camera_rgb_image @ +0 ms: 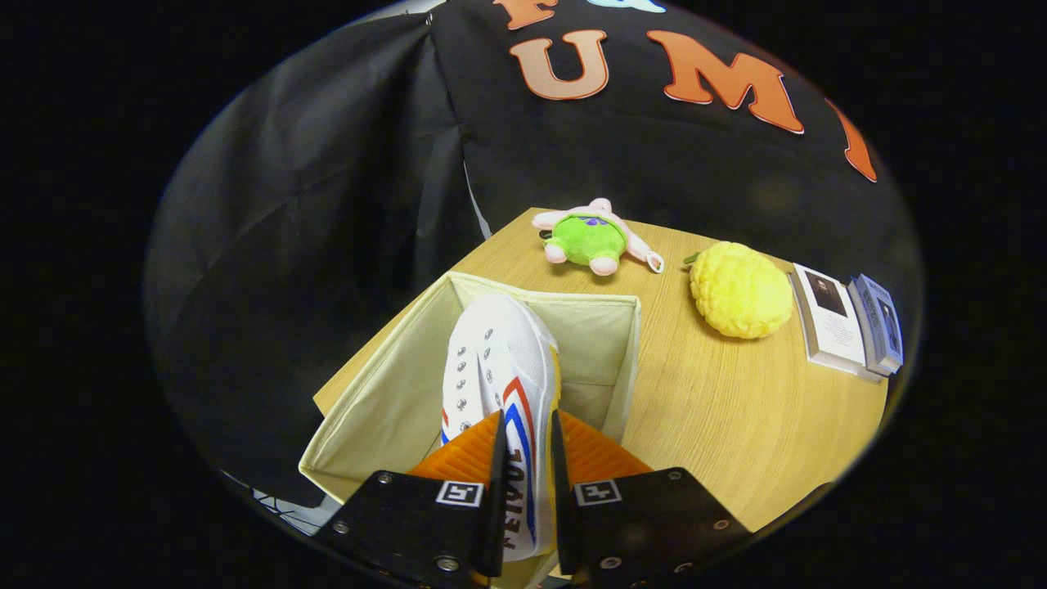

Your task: Open the storage box then place both shoes into the box .Put the left shoe in first, then the right shoe, with the right side of both shoes facing outward in a uniform manner.

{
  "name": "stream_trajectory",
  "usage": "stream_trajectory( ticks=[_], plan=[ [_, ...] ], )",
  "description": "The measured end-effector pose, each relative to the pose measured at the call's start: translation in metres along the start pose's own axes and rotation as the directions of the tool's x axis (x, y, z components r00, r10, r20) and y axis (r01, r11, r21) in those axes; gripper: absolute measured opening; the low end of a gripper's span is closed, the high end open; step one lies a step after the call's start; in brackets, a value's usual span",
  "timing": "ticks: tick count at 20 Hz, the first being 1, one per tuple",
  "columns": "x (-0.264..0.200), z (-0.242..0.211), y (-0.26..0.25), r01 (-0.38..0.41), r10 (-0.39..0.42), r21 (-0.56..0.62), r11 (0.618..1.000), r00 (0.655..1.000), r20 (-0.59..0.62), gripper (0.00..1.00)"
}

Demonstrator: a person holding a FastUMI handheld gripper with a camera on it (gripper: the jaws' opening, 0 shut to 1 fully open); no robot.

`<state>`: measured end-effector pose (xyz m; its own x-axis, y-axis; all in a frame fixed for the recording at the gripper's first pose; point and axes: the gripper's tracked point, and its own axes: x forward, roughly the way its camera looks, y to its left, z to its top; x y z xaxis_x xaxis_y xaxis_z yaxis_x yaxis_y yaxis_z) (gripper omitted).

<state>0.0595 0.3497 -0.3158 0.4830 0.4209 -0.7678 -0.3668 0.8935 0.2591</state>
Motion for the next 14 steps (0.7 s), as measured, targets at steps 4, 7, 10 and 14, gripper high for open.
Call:
stream_trajectory(
  ticks=[4, 7, 10, 14],
  plan=[
    [-0.02, 0.036, 0.0, -0.038, 0.029, 0.05, 0.998, 0.988, 0.154, 0.39],
    [-0.05, 0.052, -0.008, -0.056, 0.034, 0.076, 0.996, 0.964, 0.262, 0.43],
    [-0.085, 0.069, -0.032, -0.017, -0.006, 0.051, 0.999, 0.908, 0.419, 0.59],
    [-0.138, 0.077, -0.062, 0.042, -0.057, 0.039, 0.998, 0.833, 0.55, 0.75]
  ],
)
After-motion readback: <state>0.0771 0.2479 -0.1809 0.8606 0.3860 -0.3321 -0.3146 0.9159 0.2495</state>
